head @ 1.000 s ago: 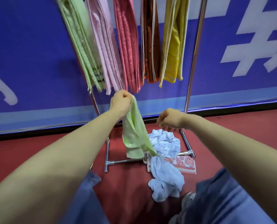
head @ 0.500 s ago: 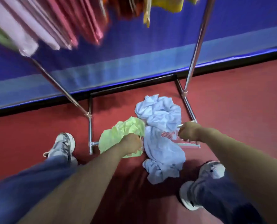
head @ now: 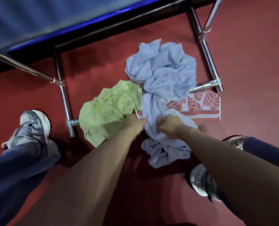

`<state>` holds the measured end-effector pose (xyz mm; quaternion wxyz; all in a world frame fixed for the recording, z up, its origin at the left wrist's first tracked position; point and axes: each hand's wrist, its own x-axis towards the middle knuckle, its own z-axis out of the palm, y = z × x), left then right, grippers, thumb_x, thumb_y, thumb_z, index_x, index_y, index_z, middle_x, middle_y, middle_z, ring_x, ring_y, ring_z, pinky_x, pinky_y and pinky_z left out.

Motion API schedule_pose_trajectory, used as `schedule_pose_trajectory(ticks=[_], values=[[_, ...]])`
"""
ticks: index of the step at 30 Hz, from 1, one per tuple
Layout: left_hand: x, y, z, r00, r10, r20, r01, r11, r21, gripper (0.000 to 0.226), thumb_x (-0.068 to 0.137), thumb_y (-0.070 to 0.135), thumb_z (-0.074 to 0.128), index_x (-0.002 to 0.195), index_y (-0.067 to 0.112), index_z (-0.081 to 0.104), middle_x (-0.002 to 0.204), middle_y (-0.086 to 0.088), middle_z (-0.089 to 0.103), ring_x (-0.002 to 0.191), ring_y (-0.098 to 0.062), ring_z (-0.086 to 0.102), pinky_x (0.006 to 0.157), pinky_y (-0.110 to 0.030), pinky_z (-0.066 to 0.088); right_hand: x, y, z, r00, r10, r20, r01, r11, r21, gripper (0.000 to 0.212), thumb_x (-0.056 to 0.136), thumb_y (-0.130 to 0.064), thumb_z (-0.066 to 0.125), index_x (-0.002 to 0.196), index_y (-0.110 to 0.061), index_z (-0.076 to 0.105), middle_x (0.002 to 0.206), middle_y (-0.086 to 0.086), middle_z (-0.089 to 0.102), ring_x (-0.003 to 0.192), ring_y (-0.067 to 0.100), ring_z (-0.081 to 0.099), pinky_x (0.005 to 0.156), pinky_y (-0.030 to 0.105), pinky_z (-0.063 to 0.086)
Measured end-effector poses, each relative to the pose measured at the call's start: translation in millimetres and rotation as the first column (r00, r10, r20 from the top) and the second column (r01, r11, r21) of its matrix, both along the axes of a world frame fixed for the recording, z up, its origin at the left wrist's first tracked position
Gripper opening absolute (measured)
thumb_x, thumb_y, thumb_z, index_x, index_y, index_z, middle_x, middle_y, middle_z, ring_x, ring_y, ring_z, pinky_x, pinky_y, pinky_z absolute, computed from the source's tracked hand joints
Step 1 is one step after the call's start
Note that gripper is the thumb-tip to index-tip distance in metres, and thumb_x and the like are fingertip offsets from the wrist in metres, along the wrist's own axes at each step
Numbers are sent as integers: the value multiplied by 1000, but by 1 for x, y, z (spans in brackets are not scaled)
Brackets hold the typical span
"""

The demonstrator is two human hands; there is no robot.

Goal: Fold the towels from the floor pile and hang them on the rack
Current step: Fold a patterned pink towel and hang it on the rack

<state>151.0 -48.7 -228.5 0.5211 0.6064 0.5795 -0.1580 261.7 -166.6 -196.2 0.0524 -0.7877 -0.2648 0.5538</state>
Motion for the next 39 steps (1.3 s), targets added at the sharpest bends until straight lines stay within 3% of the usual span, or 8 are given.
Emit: schedule_pose_trajectory(ticks=[5, 9, 11, 16, 23, 27, 30, 39], values=[[9, -2, 59, 995, 88, 47, -82, 990, -118, 41, 86, 16, 79, 59, 16, 48, 47, 0, 49, 42, -13, 45, 54, -27, 43, -4, -9, 37, 997, -35, 72, 28, 994, 103, 15, 92, -21, 59, 89, -11, 48, 93, 10, 59, 96, 30, 55, 76, 32, 37], [37, -3, 147, 980, 47, 192, -11, 982, -186, 36, 84, 12, 80, 65, 17, 50, 57, -1, 49, 46, -8, 45, 58, -25, 49, -8, -15, 96, 968, -159, 194, 100, 954, 281, 92, 73, -37, 78, 146, -16, 26, 134, 16, 44, 120, 36, 50, 89, 38, 45], [51, -5, 196, 958, 13, 288, 22, 992, -120, 37, 81, 11, 83, 64, 18, 51, 54, 1, 47, 44, -9, 45, 58, -28, 47, -5, -17, 130, 928, -216, 304, 105, 934, 343, 105, 74, -46, 76, 157, -29, 13, 153, 13, 29, 135, 37, 40, 104, 44, 42], [71, -18, 331, 862, -53, 503, 74, 997, -23, 29, 82, 11, 81, 86, 20, 54, 58, 1, 51, 44, -6, 43, 51, -22, 47, -1, -11, 224, 857, -388, 339, 181, 843, 507, 54, 81, -51, 61, 122, -17, 62, 119, 17, 65, 110, 37, 61, 89, 39, 50], [40, -17, 507, 592, 180, 786, -71, 983, -172, 12, 92, 9, 69, 82, 16, 68, 54, 4, 60, 42, -1, 50, 60, -18, 56, -7, -20, 353, 772, -518, 368, 212, 756, 619, 31, 90, -35, 54, 90, -8, 69, 99, 28, 68, 99, 45, 62, 71, 35, 39], [4, -14, 599, 421, 103, 901, -74, 994, -79, 15, 92, -2, 62, 91, 12, 68, 63, 4, 71, 51, -1, 62, 72, -19, 57, -13, -20, 421, 734, -489, 471, 133, 784, 606, 10, 86, -17, 57, 82, -8, 57, 80, 22, 54, 94, 45, 63, 67, 33, 38], [-25, -1, 646, 342, -39, 939, -133, 987, 89, 35, 86, -19, 52, 113, -2, 66, 74, -2, 70, 48, -4, 58, 46, -10, 44, -17, -29, 472, 690, -470, 551, 80, 806, 587, 11, 82, -18, 56, 83, -8, 51, 90, 22, 57, 88, 41, 61, 68, 33, 42], [-104, 47, 672, 515, -98, 851, -511, 763, 397, 23, 85, 8, 77, 63, 12, 72, 59, -4, 70, 54, -17, 65, 59, -28, 58, -12, -79, 566, 544, -512, 665, 30, 804, 594, 11, 84, -13, 53, 84, -3, 57, 82, 17, 59, 75, 37, 60, 63, 38, 51]])
